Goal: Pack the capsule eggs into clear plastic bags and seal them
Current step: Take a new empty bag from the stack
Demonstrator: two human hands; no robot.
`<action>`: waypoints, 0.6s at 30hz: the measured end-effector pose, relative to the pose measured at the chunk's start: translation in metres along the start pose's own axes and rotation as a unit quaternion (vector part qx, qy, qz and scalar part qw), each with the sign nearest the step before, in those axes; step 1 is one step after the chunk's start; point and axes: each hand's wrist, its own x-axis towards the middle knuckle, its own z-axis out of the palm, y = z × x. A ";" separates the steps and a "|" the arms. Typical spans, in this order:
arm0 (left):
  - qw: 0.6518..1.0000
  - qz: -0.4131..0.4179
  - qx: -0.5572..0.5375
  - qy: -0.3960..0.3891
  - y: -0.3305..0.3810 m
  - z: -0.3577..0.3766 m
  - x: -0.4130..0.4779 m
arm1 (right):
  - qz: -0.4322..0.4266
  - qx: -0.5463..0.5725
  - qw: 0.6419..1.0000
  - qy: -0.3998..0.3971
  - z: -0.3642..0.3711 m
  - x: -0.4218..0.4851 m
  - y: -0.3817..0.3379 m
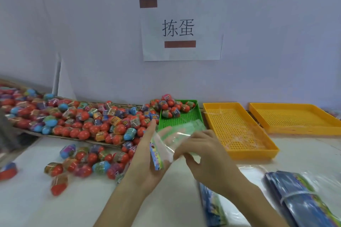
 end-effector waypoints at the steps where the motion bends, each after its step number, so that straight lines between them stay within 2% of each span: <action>1: 1.000 -0.001 0.007 0.010 0.000 -0.001 0.001 | 0.010 0.002 1.000 0.012 0.000 -0.001 0.003; 6: 0.991 0.037 0.085 0.094 -0.002 -0.002 0.008 | 0.061 0.004 0.996 0.061 -0.007 -0.002 0.018; 12: 0.981 0.072 0.155 0.095 -0.005 -0.001 0.005 | 0.122 0.064 0.989 0.044 -0.006 -0.003 0.023; 15: 0.970 0.089 0.201 0.099 -0.003 -0.004 0.004 | 0.201 0.151 0.962 0.108 -0.008 -0.002 0.028; 18: 0.960 0.093 0.243 0.100 -0.001 -0.004 0.004 | 0.304 0.236 0.917 0.100 -0.011 0.001 0.036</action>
